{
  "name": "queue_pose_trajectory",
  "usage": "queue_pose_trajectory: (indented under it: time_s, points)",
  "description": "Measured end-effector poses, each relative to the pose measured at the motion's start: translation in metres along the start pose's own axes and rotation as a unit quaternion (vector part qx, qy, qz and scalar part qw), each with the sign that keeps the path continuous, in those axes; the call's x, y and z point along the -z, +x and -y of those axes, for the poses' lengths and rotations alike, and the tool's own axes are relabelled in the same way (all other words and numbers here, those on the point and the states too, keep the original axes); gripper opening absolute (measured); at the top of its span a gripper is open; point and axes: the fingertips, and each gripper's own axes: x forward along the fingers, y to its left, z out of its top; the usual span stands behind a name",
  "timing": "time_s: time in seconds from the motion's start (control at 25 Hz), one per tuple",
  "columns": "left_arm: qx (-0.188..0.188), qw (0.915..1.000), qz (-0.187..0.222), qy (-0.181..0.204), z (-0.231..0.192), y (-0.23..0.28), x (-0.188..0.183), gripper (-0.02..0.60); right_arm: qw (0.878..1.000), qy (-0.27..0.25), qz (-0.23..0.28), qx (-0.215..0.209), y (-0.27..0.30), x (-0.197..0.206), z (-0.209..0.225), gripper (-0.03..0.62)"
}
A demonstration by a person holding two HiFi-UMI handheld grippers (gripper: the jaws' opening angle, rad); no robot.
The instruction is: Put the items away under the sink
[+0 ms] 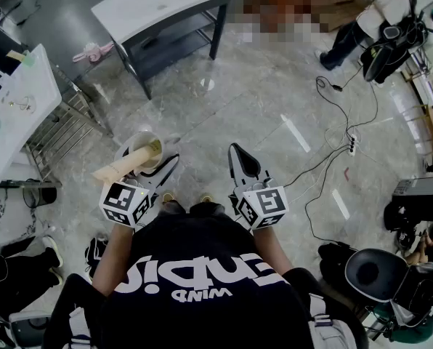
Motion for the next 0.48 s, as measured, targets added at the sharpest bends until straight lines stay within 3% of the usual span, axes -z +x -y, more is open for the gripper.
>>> queue_pose_trajectory:
  time_s: [0.48]
  points:
    - [-0.008,1.0000,0.001,0.006,0.015,-0.004,-0.002,0.462,1.000,0.016,0.014,-0.023,-0.013,-0.005,-0.002,0.018]
